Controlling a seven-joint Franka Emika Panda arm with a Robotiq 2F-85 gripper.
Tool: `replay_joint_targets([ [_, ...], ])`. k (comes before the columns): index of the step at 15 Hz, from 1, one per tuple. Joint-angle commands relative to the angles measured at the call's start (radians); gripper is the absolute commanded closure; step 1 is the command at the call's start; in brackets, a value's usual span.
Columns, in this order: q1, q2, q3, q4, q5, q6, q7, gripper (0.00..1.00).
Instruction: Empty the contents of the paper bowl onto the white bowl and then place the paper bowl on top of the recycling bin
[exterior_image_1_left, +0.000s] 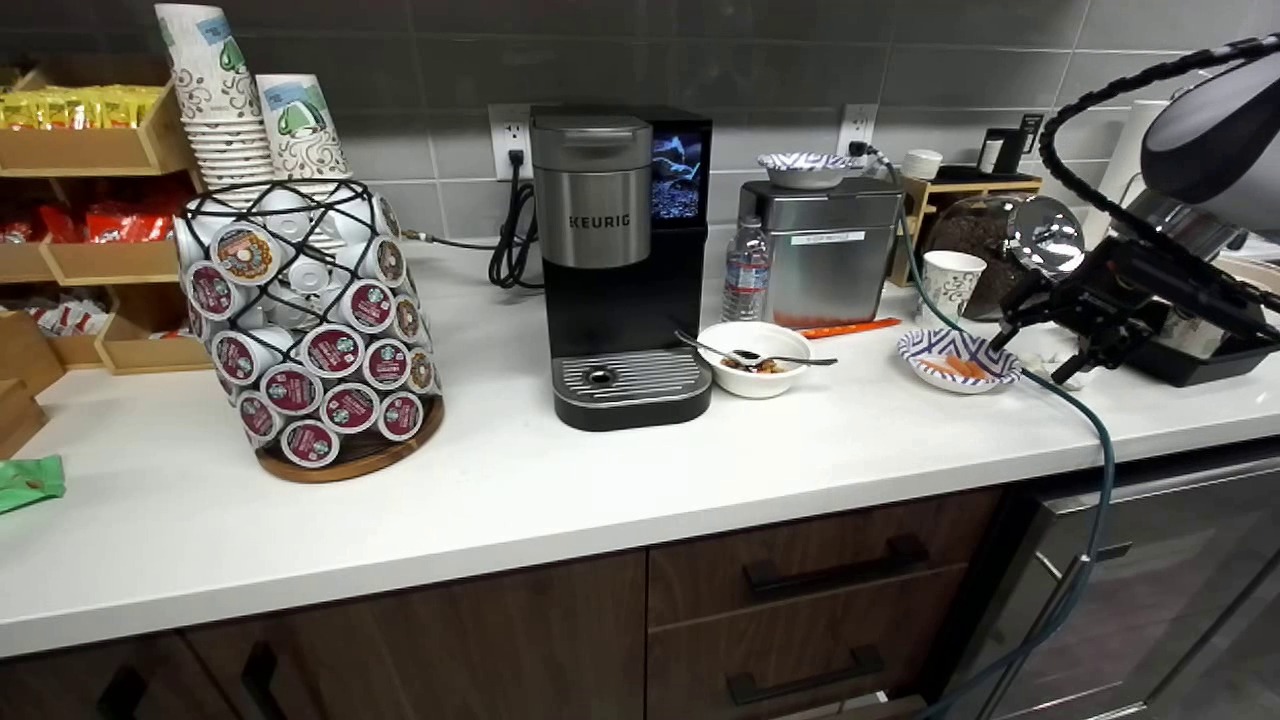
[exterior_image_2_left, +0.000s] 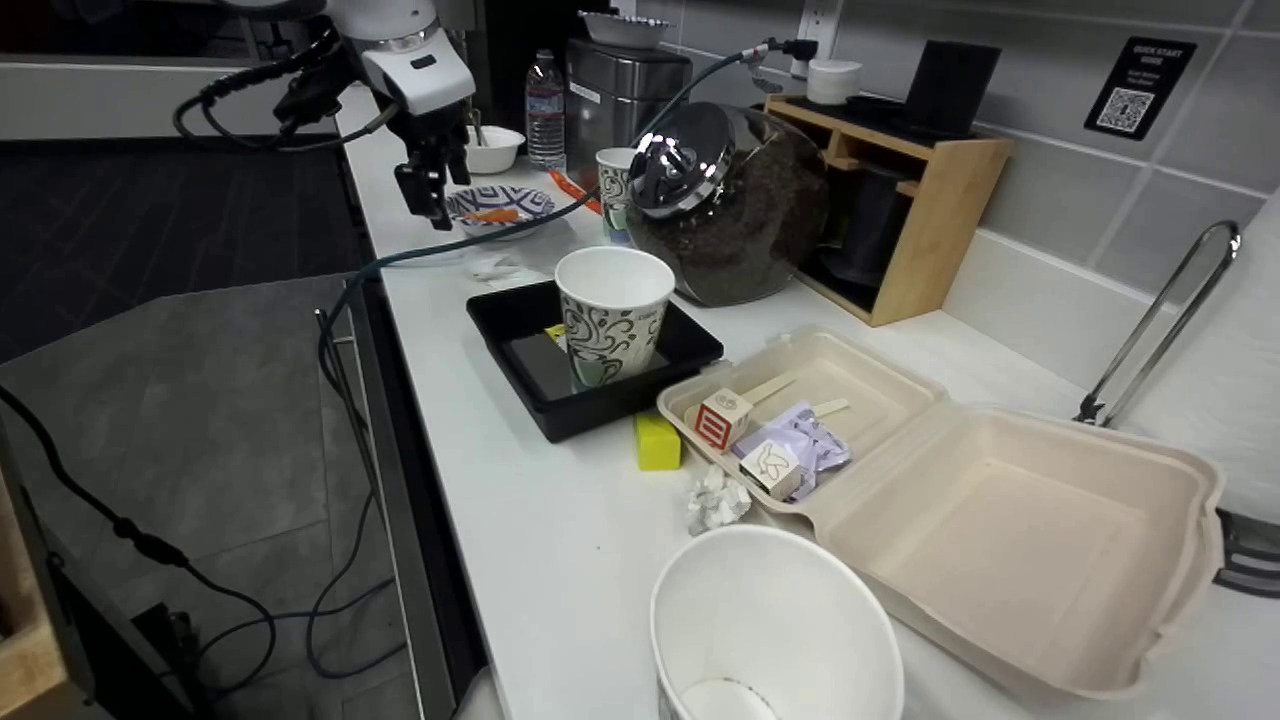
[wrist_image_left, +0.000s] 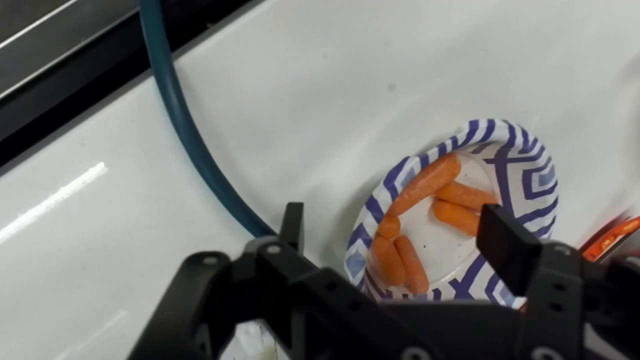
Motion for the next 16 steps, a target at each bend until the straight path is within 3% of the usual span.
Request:
replay_joint_targets([
  [1, 0.002, 0.065, 0.012, 0.037, 0.060, 0.031, 0.009, 0.39],
  [3, 0.001, 0.084, 0.013, 0.048, 0.071, 0.032, 0.009, 0.46],
  [6, 0.001, 0.102, 0.012, 0.061, 0.077, 0.030, 0.011, 0.73],
  [10, -0.019, 0.072, 0.031, 0.053, 0.035, 0.039, 0.011, 1.00],
  [16, 0.041, -0.047, 0.094, 0.009, -0.129, 0.160, 0.011, 0.99],
])
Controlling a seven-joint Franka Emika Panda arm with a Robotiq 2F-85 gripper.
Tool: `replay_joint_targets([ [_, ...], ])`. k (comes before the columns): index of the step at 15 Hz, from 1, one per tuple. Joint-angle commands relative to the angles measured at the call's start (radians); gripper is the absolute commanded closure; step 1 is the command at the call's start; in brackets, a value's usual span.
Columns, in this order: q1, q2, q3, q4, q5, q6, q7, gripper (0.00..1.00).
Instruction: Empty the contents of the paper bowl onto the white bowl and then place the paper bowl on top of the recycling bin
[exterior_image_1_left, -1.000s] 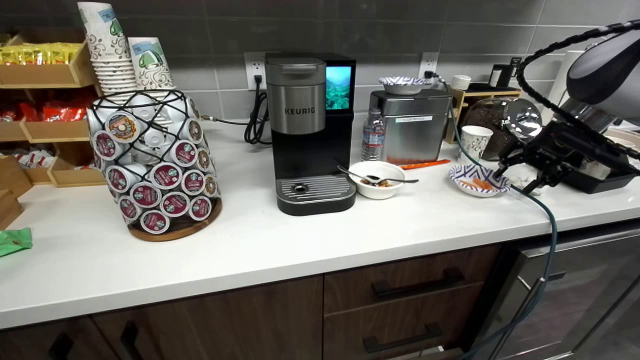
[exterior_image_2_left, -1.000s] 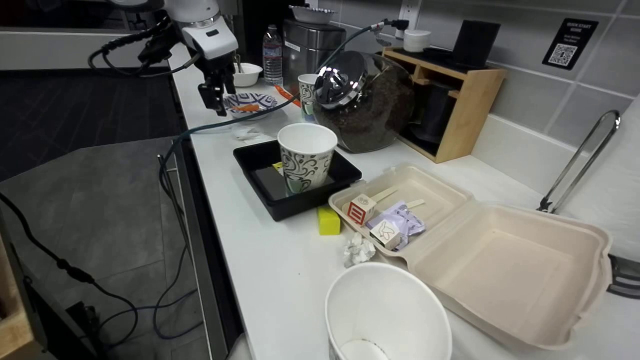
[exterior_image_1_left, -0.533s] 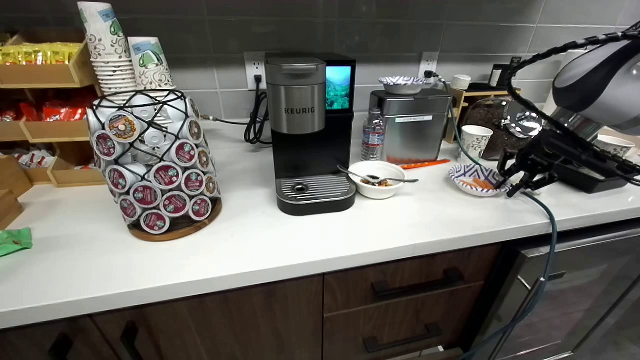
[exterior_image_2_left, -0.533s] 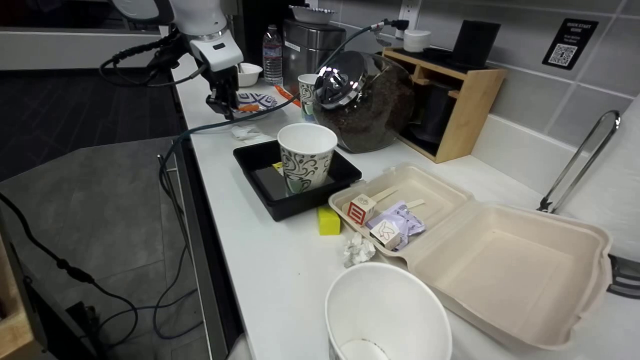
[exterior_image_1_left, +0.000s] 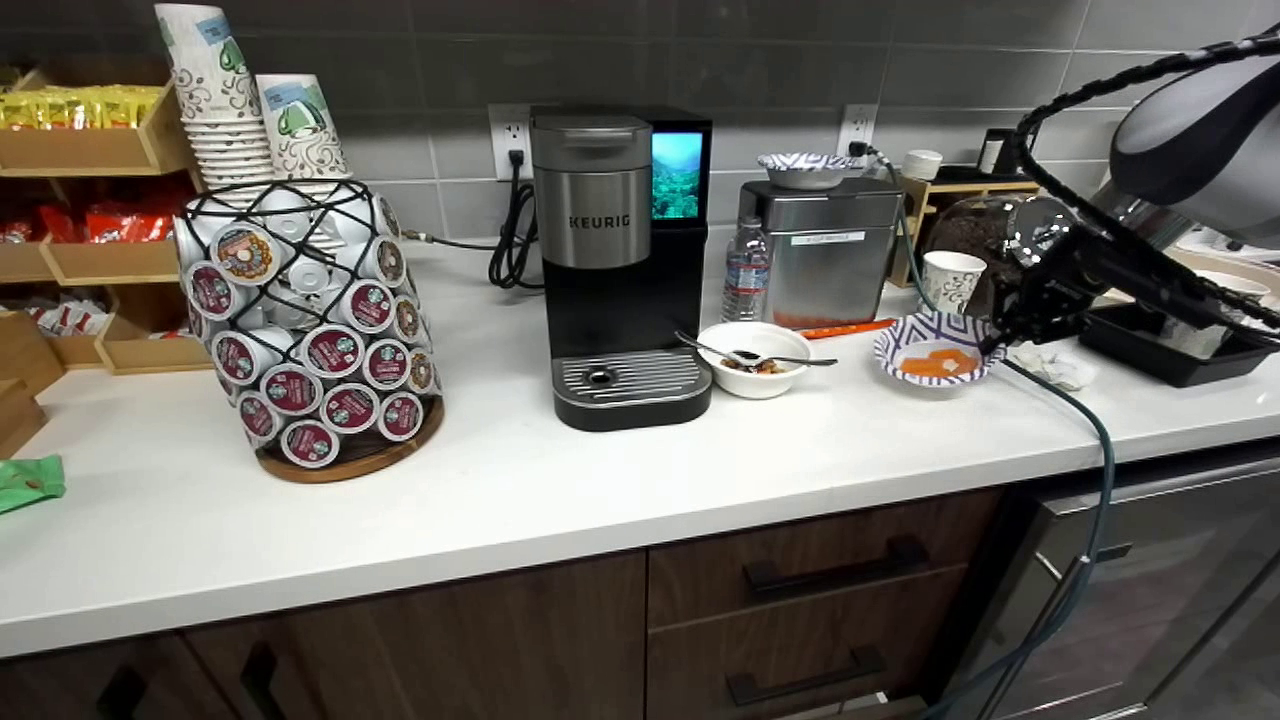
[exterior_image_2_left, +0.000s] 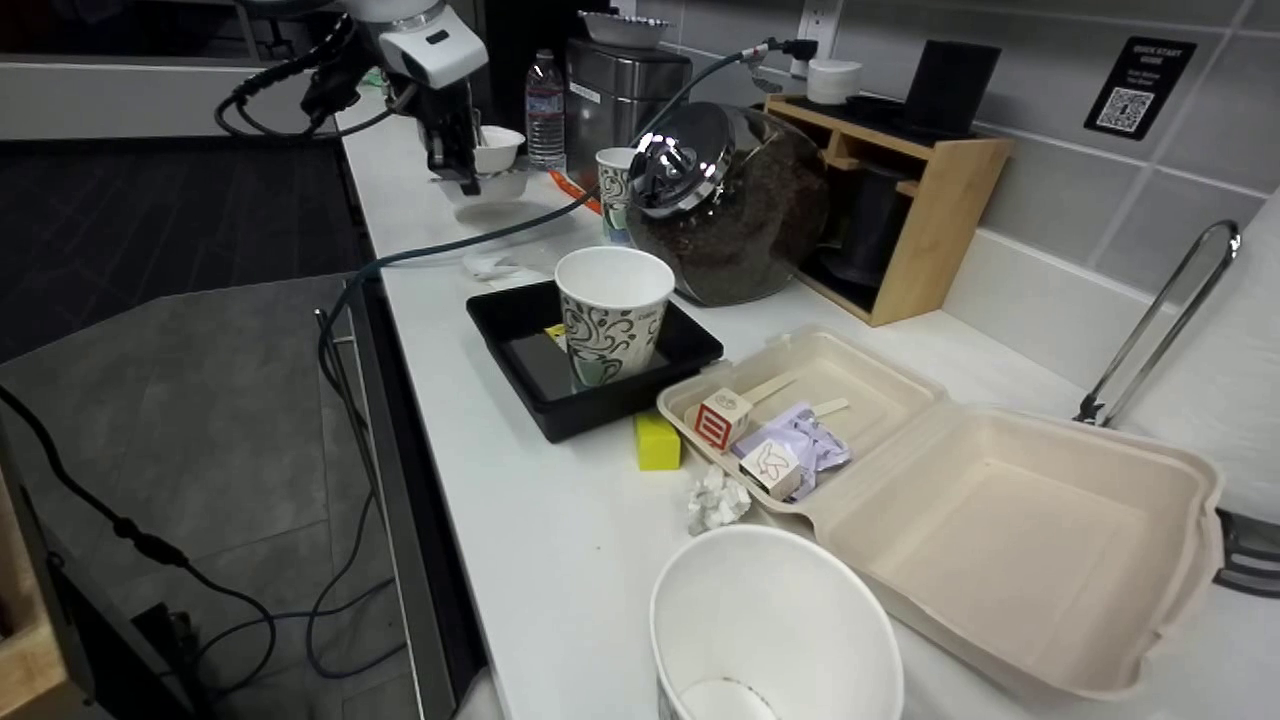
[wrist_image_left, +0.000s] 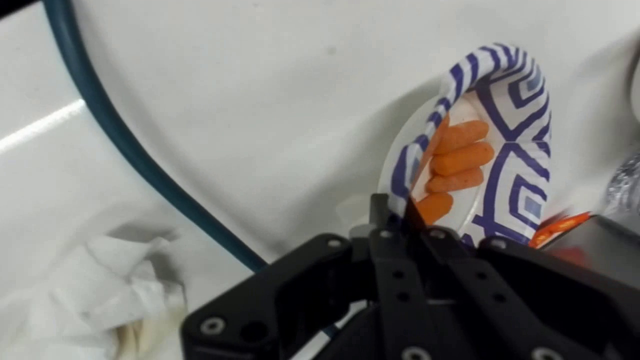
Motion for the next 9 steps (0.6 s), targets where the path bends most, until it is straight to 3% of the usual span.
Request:
replay_joint_targets([
  [1, 0.055, -0.076, 0.037, -0.021, -0.081, 0.069, 0.036, 1.00],
  [4, 0.045, -0.088, 0.063, 0.048, 0.005, -0.076, -0.009, 0.99],
  [5, 0.056, -0.070, 0.060, 0.025, -0.038, 0.005, 0.026, 0.97],
  [7, 0.046, -0.082, 0.072, 0.046, -0.026, -0.045, 0.022, 0.99],
  [9, 0.063, -0.067, 0.075, 0.055, 0.011, 0.018, 0.037, 0.99],
])
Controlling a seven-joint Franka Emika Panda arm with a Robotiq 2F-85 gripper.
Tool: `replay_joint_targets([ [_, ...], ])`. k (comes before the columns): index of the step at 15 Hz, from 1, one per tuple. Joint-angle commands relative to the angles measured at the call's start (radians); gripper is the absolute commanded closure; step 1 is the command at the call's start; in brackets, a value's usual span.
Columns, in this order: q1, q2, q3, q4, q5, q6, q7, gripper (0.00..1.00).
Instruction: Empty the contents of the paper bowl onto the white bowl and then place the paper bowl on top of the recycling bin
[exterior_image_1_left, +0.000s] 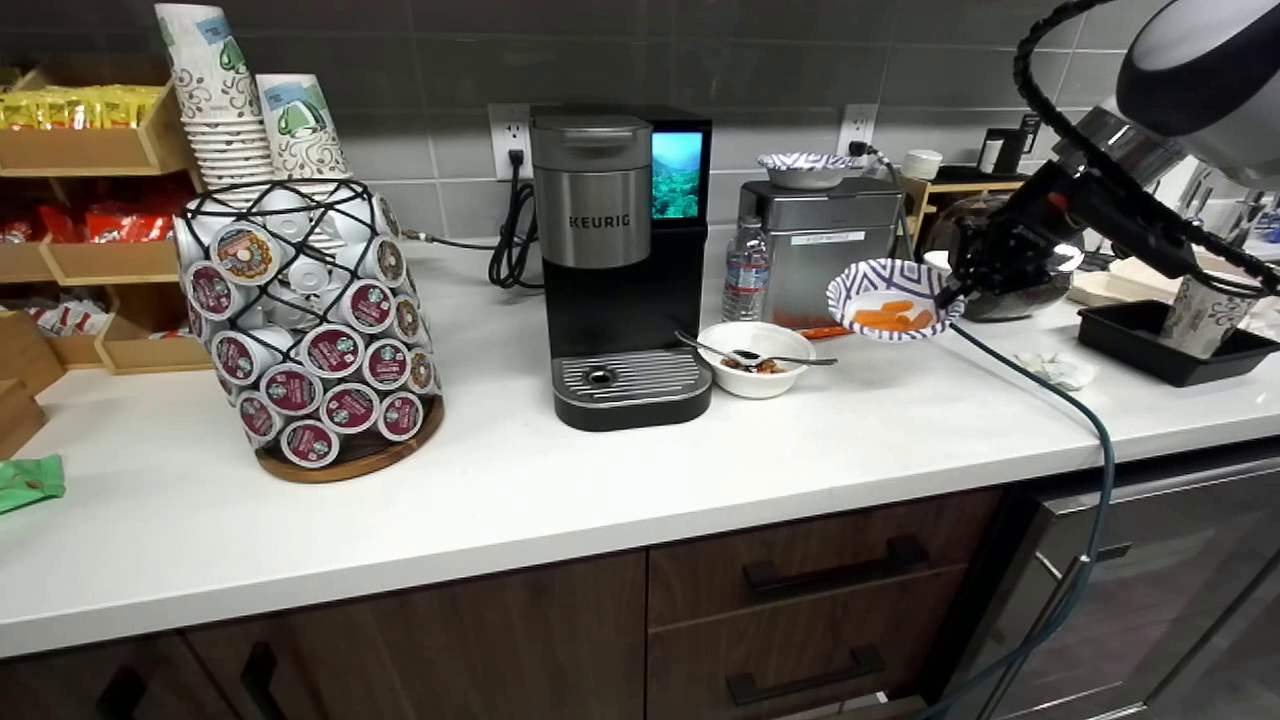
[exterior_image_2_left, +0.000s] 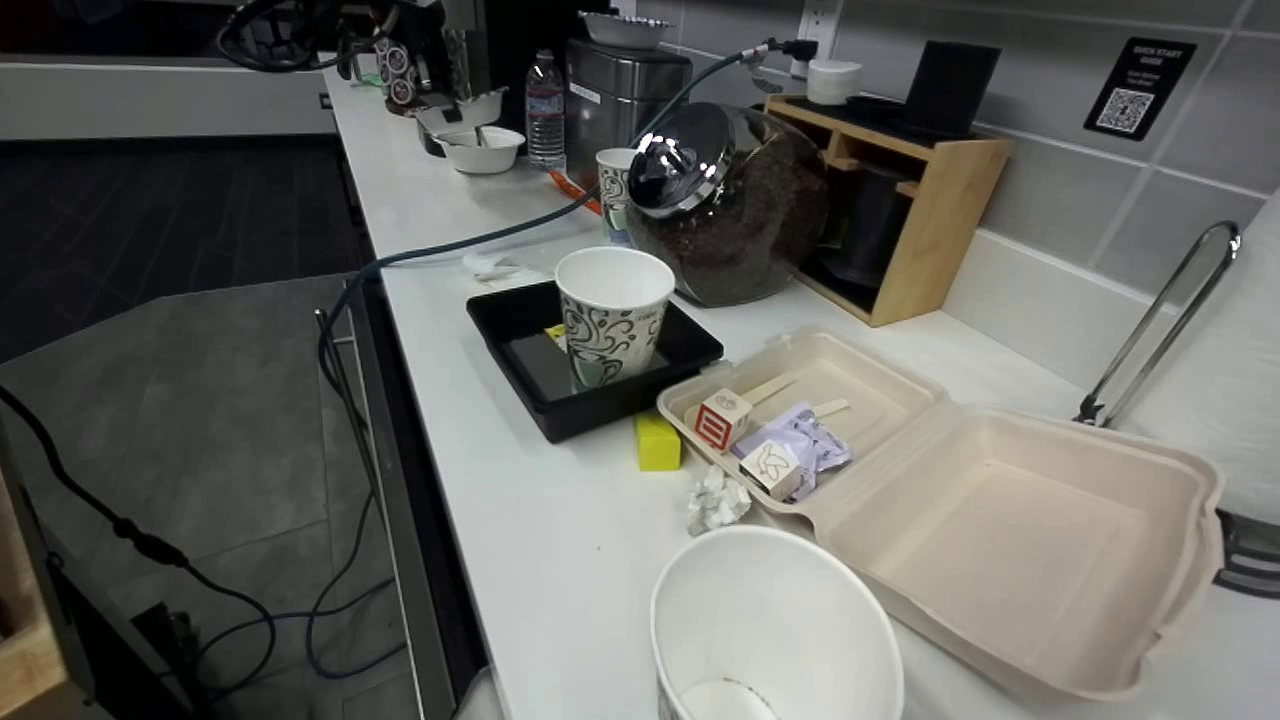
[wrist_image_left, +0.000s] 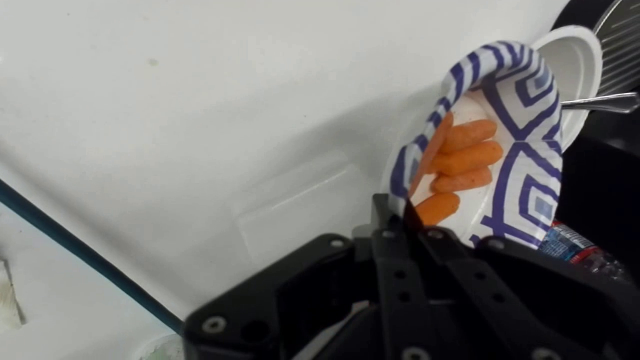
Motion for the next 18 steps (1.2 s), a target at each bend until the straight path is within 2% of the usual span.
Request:
replay_joint_targets([
  [1, 0.018, 0.019, 0.019, 0.025, 0.049, 0.091, 0.036, 0.99],
  [9, 0.088, 0.047, 0.082, 0.026, -0.012, 0.348, 0.020, 0.99],
  [13, 0.130, 0.126, 0.061, 0.051, -0.078, 0.489, 0.049, 0.99],
  [14, 0.108, 0.150, 0.074, 0.057, -0.132, 0.528, 0.089, 0.99],
  [15, 0.108, 0.171, 0.068, 0.061, -0.154, 0.560, 0.097, 0.99],
  [16, 0.165, 0.193, 0.012, 0.072, -0.122, 0.586, 0.068, 0.99],
  [18, 0.207, 0.237, -0.028, 0.094, -0.101, 0.639, 0.053, 0.99],
])
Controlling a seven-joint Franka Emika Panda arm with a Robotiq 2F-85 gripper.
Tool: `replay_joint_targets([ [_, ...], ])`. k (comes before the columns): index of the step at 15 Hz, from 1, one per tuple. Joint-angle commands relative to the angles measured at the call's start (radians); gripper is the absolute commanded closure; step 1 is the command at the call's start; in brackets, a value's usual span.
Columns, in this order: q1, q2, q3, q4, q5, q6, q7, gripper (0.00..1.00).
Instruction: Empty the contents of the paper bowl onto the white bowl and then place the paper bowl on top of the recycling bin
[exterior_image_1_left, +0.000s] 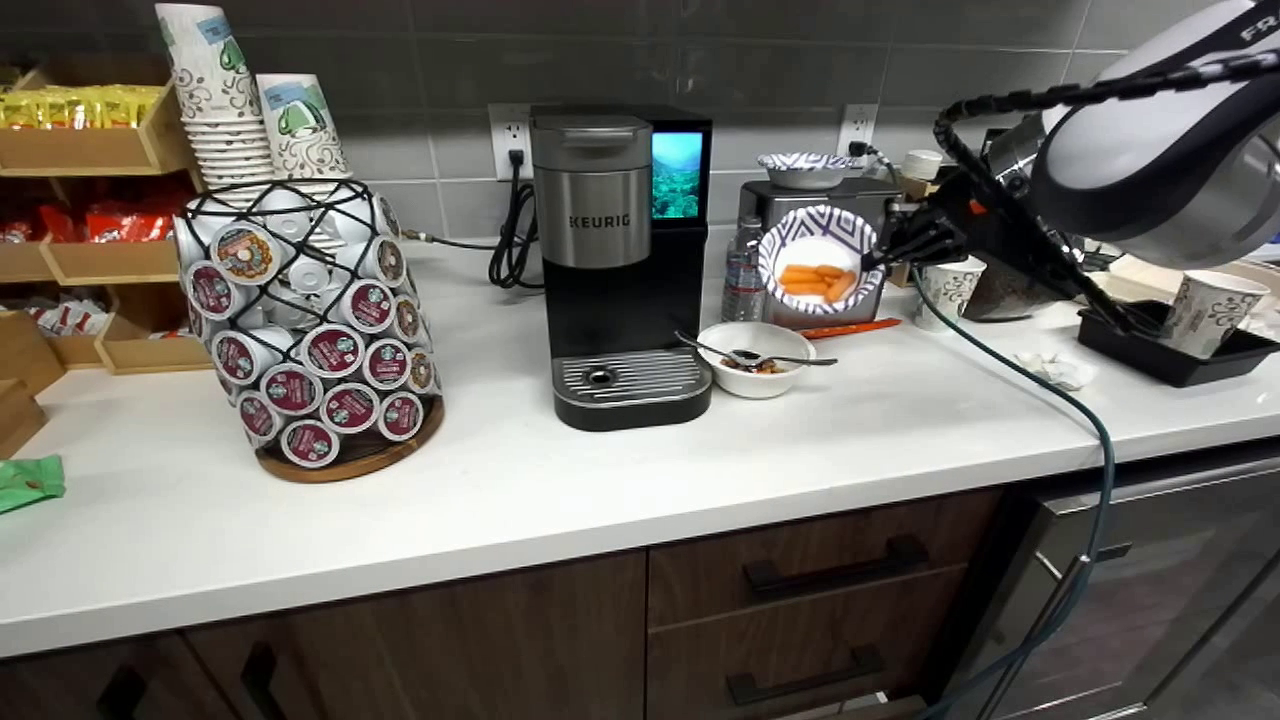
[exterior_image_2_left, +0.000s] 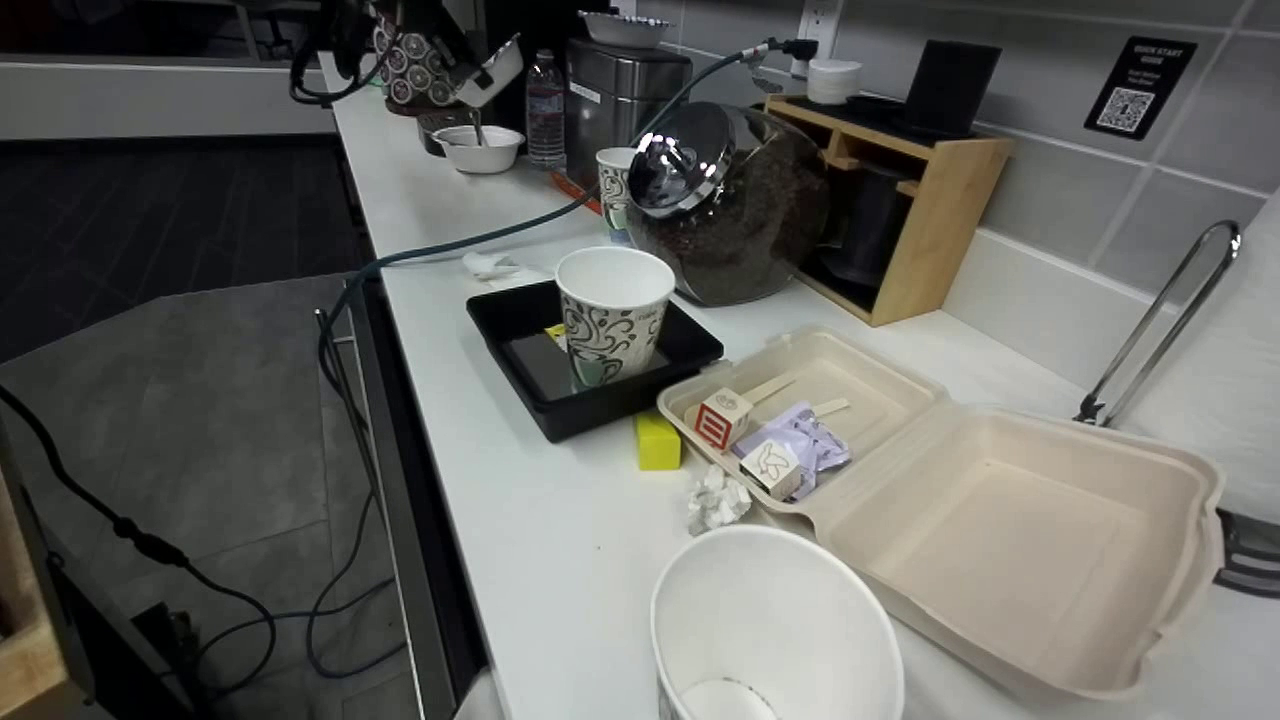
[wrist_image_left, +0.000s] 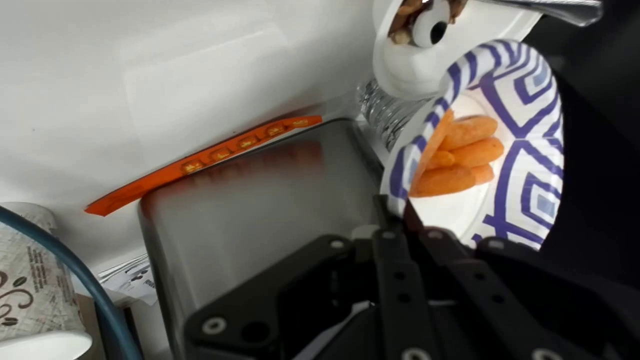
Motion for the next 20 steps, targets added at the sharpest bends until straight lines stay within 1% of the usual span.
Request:
replay_joint_targets([
  [1, 0.091, 0.093, -0.083, 0.061, 0.013, 0.093, -0.011, 0.99],
  [2, 0.106, 0.104, -0.091, 0.068, 0.015, 0.107, -0.018, 0.99],
  [7, 0.137, 0.126, -0.065, 0.077, -0.017, 0.205, -0.057, 0.99],
  [14, 0.186, 0.206, -0.100, 0.113, -0.005, 0.373, -0.179, 0.99],
  [17, 0.197, 0.249, -0.109, 0.143, -0.002, 0.439, -0.230, 0.99],
  [20, 0.195, 0.272, -0.099, 0.158, -0.010, 0.467, -0.252, 0.99],
])
